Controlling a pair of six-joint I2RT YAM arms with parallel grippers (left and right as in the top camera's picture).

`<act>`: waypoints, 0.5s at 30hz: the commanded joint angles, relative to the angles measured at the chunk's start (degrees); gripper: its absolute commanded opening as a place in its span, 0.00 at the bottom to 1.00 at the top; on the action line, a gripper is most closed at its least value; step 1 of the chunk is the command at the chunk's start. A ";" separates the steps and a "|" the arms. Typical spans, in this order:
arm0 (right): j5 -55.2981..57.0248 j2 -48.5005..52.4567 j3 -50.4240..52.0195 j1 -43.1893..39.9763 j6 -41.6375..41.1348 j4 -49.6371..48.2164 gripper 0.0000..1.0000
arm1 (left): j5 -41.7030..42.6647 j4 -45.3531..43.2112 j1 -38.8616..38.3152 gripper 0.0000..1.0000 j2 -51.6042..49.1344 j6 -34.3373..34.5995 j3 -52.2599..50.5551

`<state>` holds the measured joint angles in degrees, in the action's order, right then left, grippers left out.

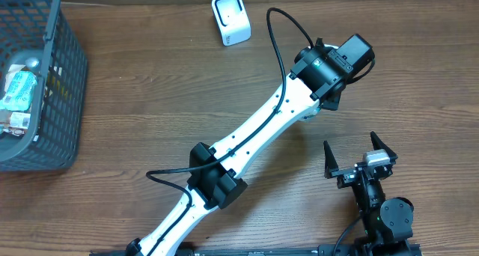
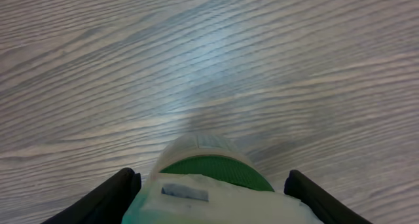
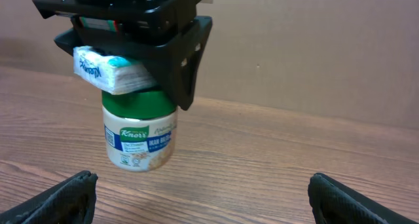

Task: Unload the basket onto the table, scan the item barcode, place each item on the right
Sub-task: 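Lower the Knorr jar onto the table near the scanner, open left gripper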

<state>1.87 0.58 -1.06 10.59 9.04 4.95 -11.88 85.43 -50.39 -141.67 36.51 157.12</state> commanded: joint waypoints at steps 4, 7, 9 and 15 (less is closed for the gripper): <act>0.13 -0.42 0.61 0.26 0.07 -0.31 1.00 | -1.60 0.81 2.05 0.44 -0.46 -0.46 0.44; 0.13 -0.42 0.61 0.26 0.07 -0.31 1.00 | -1.57 1.79 2.14 0.43 -0.46 -1.16 0.44; 0.15 -0.42 0.61 0.26 0.07 -0.28 1.00 | -1.44 1.75 2.14 0.43 -0.46 -1.42 0.44; 0.15 -0.42 0.61 0.26 0.07 -0.31 1.00 | -1.68 4.98 2.58 0.43 -0.35 -2.32 0.44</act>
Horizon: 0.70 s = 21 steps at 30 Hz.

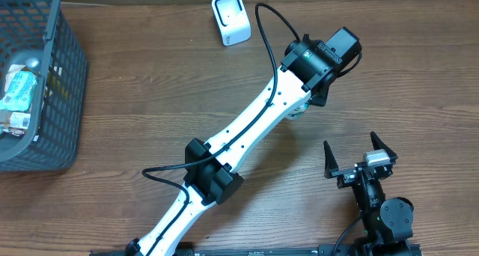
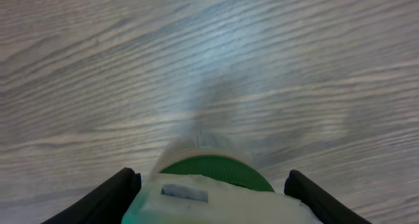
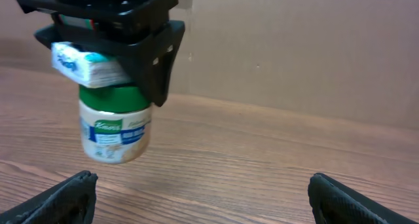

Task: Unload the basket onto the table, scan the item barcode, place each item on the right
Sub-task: 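Lower the Knorr jar onto the table near the scanner, open left gripper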

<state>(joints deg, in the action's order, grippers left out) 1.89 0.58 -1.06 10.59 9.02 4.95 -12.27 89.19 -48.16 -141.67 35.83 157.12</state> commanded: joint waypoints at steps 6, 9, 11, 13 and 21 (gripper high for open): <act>0.11 -0.42 0.61 0.26 0.09 -0.28 1.00 | -1.25 1.18 0.57 0.43 -0.31 -2.62 0.46; 0.11 -0.39 0.61 0.26 0.07 -0.31 1.00 | -1.25 0.04 0.59 0.42 -0.31 -2.73 0.46; 0.13 -0.39 0.61 0.26 0.09 -0.31 1.00 | -0.98 -0.57 0.59 0.41 -0.31 -2.97 0.46; 0.11 -0.42 0.61 0.26 0.07 -0.31 1.00 | -0.66 -0.94 0.59 0.41 -0.31 -3.15 0.44; 0.11 -0.39 0.61 0.26 0.09 -0.31 1.00 | 0.24 -0.66 0.96 0.41 -0.31 -3.28 0.46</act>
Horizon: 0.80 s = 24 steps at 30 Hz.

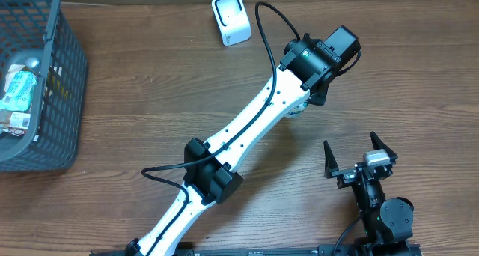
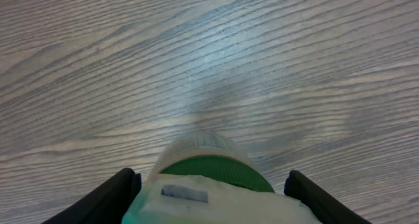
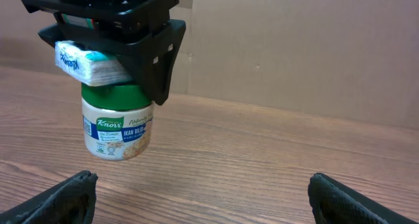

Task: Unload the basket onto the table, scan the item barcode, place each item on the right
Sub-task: 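Lower the Knorr jar onto the table near the scanner, open left gripper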

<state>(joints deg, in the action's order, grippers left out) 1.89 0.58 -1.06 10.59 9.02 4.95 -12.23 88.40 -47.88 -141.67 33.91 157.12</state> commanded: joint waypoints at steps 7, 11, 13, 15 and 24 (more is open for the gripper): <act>0.11 -0.42 0.61 0.26 0.09 -0.31 1.00 | 0.50 -0.61 2.12 0.41 -0.28 -1.62 0.46; 0.13 -0.42 0.61 0.26 0.09 -0.31 1.00 | 0.90 -1.88 2.23 0.42 -0.15 -2.27 0.44; 0.11 -0.42 0.61 0.26 0.07 -0.31 1.00 | 0.92 -1.90 2.45 0.42 -0.13 -2.23 0.44; 0.13 -0.42 0.61 0.26 0.09 -0.31 1.00 | 1.22 -1.90 2.84 0.41 -0.13 -2.21 0.44; 0.13 -0.42 0.61 0.26 0.09 -0.31 1.00 | 3.06 -1.90 3.21 0.43 -0.20 -2.49 -3.72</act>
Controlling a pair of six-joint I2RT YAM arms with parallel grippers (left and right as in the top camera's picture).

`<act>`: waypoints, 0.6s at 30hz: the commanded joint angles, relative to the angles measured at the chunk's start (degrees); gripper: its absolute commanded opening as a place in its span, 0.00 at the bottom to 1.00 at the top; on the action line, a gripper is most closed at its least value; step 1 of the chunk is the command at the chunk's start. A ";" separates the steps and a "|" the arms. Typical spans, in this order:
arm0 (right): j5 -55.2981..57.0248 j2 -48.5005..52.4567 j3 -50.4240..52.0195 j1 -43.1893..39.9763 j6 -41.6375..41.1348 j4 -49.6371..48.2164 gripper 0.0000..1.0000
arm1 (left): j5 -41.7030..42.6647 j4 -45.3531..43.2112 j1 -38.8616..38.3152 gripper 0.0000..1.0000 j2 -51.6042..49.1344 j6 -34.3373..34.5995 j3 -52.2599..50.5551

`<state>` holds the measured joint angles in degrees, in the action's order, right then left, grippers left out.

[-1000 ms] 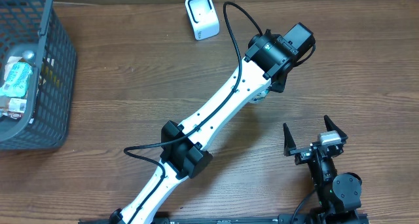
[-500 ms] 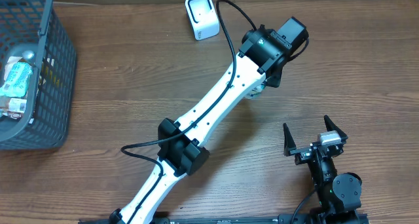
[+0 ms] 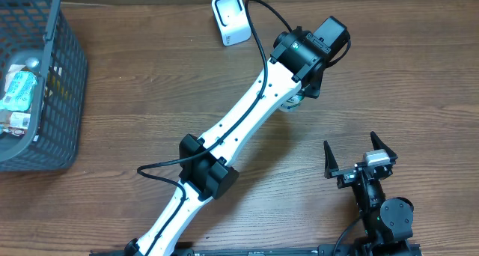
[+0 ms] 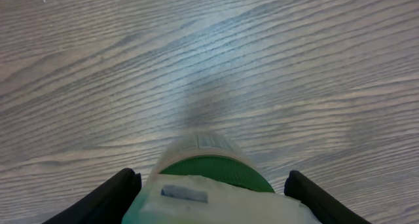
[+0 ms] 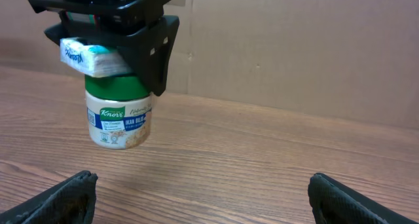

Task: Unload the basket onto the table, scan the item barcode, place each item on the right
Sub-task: 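Lower the Knorr jar onto the table near the scanner, open left gripper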

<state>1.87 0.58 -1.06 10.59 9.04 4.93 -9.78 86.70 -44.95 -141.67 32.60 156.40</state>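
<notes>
A Knorr jar with a green lid hangs above the table, and my left gripper is shut on it at the lid. A white and blue packet is wedged between the jaws on top of the lid. From overhead only a sliver of the jar shows under the left wrist. The white barcode scanner stands at the far edge, up and to the left of the jar. My right gripper rests near the front right, open and empty.
A dark mesh basket with several packaged items stands at the left edge. The left arm stretches diagonally across the middle of the wooden table. A cardboard wall closes off the far side.
My left gripper with the jar has shifted a little further back and to the left, closer to the white scanner. The right gripper has not moved.
At first my left gripper held the jar above the table right of centre. Half a second later it was further left and back, and it stayed there at the following moment. Now it is nearer the scanner still. The right gripper stayed open throughout.
</notes>
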 commanded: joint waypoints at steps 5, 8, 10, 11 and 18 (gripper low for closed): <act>0.13 -0.39 0.61 0.26 0.04 -0.28 1.00 | 0.85 -4.33 0.35 0.43 -0.20 -1.14 -12.37; 0.15 -0.42 0.61 0.26 0.04 -0.28 1.00 | 1.38 -7.04 0.35 0.42 -0.20 -1.27 -16.17; 0.15 -0.42 0.61 0.26 0.04 -0.28 1.00 | 2.36 -8.61 0.35 0.43 -0.20 -2.21 -17.53; 0.15 -0.42 0.61 0.26 0.07 -0.28 1.00 | 2.36 -8.90 0.35 0.43 -0.20 -2.21 -17.66; 0.13 -0.39 0.61 0.26 0.07 -0.28 1.00 | 2.34 -10.54 0.13 0.44 -0.20 -2.21 -18.10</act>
<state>1.87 0.58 -1.06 10.59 9.02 4.93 -7.90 76.60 -44.91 -141.91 31.33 138.67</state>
